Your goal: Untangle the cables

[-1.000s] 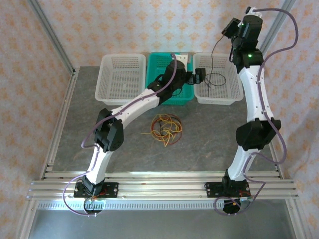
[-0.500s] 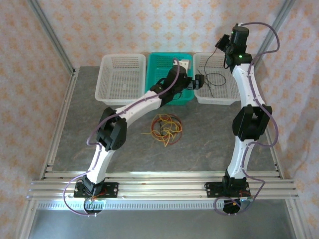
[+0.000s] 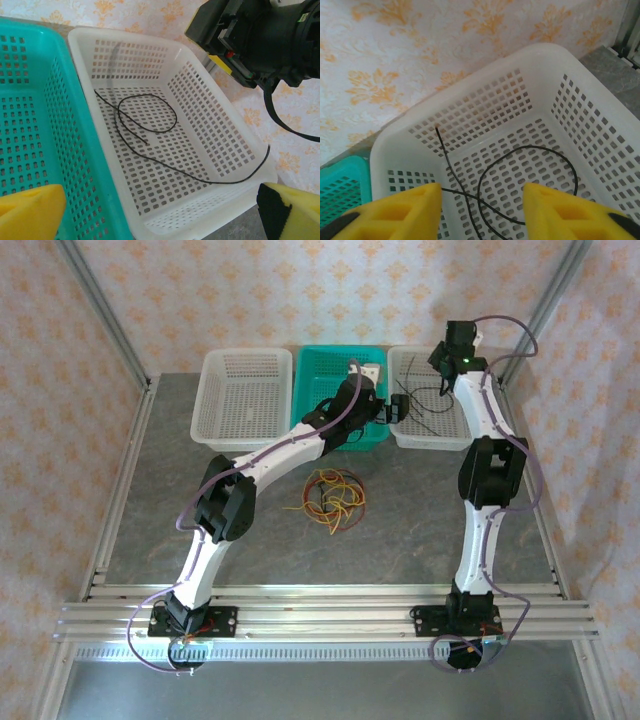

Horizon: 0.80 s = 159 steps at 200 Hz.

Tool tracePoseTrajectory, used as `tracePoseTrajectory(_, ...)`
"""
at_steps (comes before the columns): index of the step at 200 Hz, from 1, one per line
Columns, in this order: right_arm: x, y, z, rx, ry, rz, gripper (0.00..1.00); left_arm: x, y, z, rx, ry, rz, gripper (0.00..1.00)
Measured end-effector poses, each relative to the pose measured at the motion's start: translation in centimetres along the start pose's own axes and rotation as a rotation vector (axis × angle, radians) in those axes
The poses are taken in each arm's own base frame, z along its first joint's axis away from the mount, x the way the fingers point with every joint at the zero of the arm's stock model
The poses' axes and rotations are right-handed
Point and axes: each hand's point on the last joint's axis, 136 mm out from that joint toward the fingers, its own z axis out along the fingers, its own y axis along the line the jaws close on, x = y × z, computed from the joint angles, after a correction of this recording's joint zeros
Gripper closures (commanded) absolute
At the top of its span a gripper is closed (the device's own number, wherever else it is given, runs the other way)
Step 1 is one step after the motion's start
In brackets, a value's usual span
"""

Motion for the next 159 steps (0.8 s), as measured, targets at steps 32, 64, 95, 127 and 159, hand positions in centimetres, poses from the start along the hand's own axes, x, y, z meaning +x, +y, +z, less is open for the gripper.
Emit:
tracePoseTrajectory(32, -0.1, 0.2, -0.1, -0.013, 0.004, 0.003, 0.44, 1.5, 0.7, 0.2, -0.015, 0.035, 0.002, 0.01)
tracePoseTrajectory(64, 0.0, 0.8, -0.8, -0.047, 0.02, -0.005, 0.45, 4.0, 1.9, 0.1, -0.039, 0.09, 0.006, 0.01)
tracePoseTrajectory(95, 0.3, 0.8, -4.5, -0.087, 0.038, -0.022, 0.47, 5.9, 2.3, -2.2, -0.054, 0.138, 0.02, 0.01)
tracePoseTrajectory(127, 0.1, 1.1, -10.5, -0.152, 0.003, -0.037, 0.49, 5.7, 1.2, -6.6, -0.029, 0.13, 0.027, 0.01)
tracePoseTrajectory(159, 0.4, 1.7, -15.9, -0.23, -0.043, -0.047, 0.52, 4.6, 0.4, -10.7, 0.001, 0.078, 0.026, 0.01)
